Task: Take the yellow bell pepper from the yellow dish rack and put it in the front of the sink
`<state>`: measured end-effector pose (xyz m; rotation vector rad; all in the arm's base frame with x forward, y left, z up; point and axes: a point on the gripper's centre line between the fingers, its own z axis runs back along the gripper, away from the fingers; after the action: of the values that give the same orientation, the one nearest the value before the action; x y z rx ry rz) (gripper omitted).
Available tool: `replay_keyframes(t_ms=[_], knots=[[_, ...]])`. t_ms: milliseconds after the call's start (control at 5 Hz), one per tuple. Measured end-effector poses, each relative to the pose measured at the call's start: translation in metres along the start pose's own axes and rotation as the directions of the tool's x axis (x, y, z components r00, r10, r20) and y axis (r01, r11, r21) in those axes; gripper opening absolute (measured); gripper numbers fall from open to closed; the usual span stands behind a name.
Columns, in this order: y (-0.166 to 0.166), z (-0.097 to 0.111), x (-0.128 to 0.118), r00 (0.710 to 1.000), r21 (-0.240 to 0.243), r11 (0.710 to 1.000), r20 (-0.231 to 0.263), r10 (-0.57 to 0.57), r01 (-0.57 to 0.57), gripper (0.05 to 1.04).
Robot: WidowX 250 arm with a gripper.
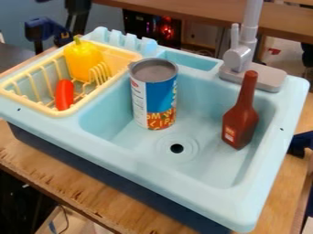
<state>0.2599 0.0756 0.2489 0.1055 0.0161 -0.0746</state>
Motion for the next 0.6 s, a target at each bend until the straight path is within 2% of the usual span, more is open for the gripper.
replay_keyframes(t_ms=[200, 400, 600], knots=[[0.024, -0.015, 0.008, 1.0, -0.037, 0.999, -0.018, -0.009, 0.008, 1.001], [0.047, -0.028, 0.013, 1.0, -0.045, 0.999, 0.003, -0.018, 0.018, 1.001], [0.063, -0.04, 0.024, 1.0, -0.057, 0.998, -0.016, -0.008, 0.008, 1.001]])
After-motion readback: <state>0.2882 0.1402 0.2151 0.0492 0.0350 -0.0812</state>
